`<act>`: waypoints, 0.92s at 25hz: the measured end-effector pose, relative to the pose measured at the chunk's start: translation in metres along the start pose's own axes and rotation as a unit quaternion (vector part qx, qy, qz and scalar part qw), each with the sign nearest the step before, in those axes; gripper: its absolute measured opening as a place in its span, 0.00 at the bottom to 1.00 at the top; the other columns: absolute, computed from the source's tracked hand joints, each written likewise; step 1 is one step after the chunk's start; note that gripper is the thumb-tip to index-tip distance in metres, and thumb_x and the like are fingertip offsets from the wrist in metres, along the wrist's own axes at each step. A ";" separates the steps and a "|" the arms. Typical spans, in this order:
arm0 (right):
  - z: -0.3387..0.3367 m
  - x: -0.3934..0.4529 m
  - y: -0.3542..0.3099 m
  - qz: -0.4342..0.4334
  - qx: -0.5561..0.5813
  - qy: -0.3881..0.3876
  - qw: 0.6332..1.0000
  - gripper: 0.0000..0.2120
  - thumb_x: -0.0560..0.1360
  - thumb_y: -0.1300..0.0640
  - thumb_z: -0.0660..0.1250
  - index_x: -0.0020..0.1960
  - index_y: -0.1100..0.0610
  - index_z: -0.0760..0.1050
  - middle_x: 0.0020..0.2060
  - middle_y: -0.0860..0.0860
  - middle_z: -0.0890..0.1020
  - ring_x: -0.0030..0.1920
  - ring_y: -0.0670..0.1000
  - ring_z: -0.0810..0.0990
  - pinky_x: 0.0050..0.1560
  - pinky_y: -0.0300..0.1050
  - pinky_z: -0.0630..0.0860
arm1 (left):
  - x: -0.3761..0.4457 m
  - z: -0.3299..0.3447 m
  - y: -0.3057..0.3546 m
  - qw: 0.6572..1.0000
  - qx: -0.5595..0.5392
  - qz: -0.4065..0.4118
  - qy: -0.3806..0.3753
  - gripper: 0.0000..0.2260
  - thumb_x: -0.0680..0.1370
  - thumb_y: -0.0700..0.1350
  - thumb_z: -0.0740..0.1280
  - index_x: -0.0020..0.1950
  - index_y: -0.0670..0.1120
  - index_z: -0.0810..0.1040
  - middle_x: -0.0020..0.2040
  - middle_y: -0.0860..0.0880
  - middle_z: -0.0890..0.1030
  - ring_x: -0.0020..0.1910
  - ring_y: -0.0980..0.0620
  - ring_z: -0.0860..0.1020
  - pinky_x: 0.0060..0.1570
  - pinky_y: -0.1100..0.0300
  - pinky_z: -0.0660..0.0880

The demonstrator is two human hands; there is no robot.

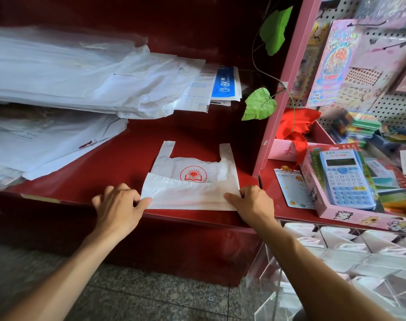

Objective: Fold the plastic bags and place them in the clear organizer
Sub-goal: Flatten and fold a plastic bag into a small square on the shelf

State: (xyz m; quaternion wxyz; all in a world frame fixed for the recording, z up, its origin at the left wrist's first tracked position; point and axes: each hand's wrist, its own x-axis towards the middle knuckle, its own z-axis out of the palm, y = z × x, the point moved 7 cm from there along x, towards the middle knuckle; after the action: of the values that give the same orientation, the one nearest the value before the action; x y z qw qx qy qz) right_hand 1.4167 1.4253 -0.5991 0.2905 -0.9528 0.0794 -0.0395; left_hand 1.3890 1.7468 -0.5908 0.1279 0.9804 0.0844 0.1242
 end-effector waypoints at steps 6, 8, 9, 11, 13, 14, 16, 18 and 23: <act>0.001 -0.002 -0.002 -0.004 -0.027 0.015 1.000 0.22 0.76 0.40 0.65 0.33 0.54 0.67 0.29 0.46 0.72 0.34 0.51 0.71 0.48 0.49 0.66 | 0.000 0.004 0.000 0.999 0.032 -0.005 -0.012 0.18 0.78 0.62 0.63 0.36 0.51 0.78 0.51 0.51 0.73 0.55 0.45 0.70 0.48 0.51 0.56; 0.001 -0.002 -0.002 -0.003 -0.034 0.013 0.999 0.22 0.77 0.39 0.64 0.33 0.54 0.67 0.30 0.46 0.72 0.36 0.53 0.72 0.49 0.49 0.67 | 0.000 0.004 0.001 0.999 0.049 -0.006 -0.020 0.19 0.79 0.62 0.62 0.37 0.51 0.77 0.51 0.51 0.73 0.55 0.45 0.69 0.48 0.51 0.56; 0.001 -0.001 -0.002 -0.004 -0.036 0.012 0.999 0.22 0.77 0.39 0.64 0.33 0.53 0.67 0.30 0.46 0.72 0.37 0.53 0.73 0.50 0.50 0.68 | 0.001 0.005 0.001 0.998 0.055 -0.006 -0.024 0.19 0.79 0.62 0.61 0.37 0.51 0.77 0.52 0.50 0.73 0.55 0.45 0.69 0.48 0.51 0.56; 0.001 -0.002 -0.004 -0.007 -0.039 0.007 0.999 0.22 0.77 0.39 0.64 0.34 0.54 0.67 0.30 0.46 0.73 0.37 0.54 0.74 0.51 0.50 0.69 | 0.002 0.006 0.001 0.998 0.058 -0.010 -0.034 0.19 0.79 0.63 0.61 0.37 0.52 0.77 0.52 0.50 0.72 0.56 0.45 0.69 0.49 0.51 0.56; 0.000 -0.004 -0.005 -0.012 -0.036 0.008 0.999 0.21 0.76 0.41 0.65 0.34 0.54 0.68 0.30 0.46 0.73 0.37 0.54 0.74 0.52 0.51 0.70 | 0.003 0.006 0.000 0.997 0.055 -0.021 -0.049 0.19 0.79 0.63 0.61 0.35 0.52 0.75 0.53 0.50 0.72 0.57 0.45 0.69 0.50 0.50 0.57; -0.001 -0.005 -0.005 -0.015 -0.034 0.013 0.999 0.20 0.76 0.42 0.66 0.33 0.54 0.68 0.30 0.46 0.73 0.36 0.53 0.74 0.52 0.51 0.70 | 0.004 0.006 -0.001 0.997 0.053 -0.026 -0.056 0.20 0.78 0.63 0.62 0.33 0.53 0.74 0.53 0.50 0.71 0.57 0.45 0.69 0.51 0.49 0.59; -0.004 -0.008 -0.006 -0.016 -0.025 0.023 0.999 0.19 0.76 0.44 0.68 0.34 0.55 0.68 0.29 0.46 0.72 0.33 0.50 0.72 0.54 0.51 0.72 | 0.006 0.006 -0.002 0.996 0.050 -0.038 -0.066 0.20 0.78 0.64 0.63 0.31 0.53 0.73 0.54 0.50 0.72 0.58 0.44 0.69 0.55 0.47 0.62; -0.005 -0.009 -0.006 -0.007 -0.004 0.026 1.000 0.16 0.75 0.44 0.69 0.40 0.55 0.69 0.32 0.45 0.73 0.36 0.52 0.74 0.55 0.52 0.72 | 0.006 0.005 -0.004 0.995 0.045 -0.046 -0.072 0.20 0.77 0.64 0.64 0.31 0.53 0.74 0.55 0.50 0.73 0.58 0.44 0.69 0.56 0.47 0.63; -0.022 -0.015 -0.027 -0.034 -0.039 0.167 0.985 0.13 0.78 0.45 0.62 0.51 0.55 0.68 0.48 0.52 0.79 0.51 0.59 0.76 0.52 0.54 0.69 | 0.004 -0.006 0.002 0.999 0.028 -0.038 -0.013 0.14 0.75 0.63 0.67 0.42 0.52 0.78 0.55 0.48 0.74 0.58 0.42 0.70 0.56 0.45 0.64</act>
State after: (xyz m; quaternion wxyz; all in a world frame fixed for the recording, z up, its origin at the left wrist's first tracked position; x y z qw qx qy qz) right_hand 1.4022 1.4377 -0.5660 0.2339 -0.9457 0.0956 -0.2045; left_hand 1.3917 1.7470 -0.5835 0.1063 0.9811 0.1238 0.1036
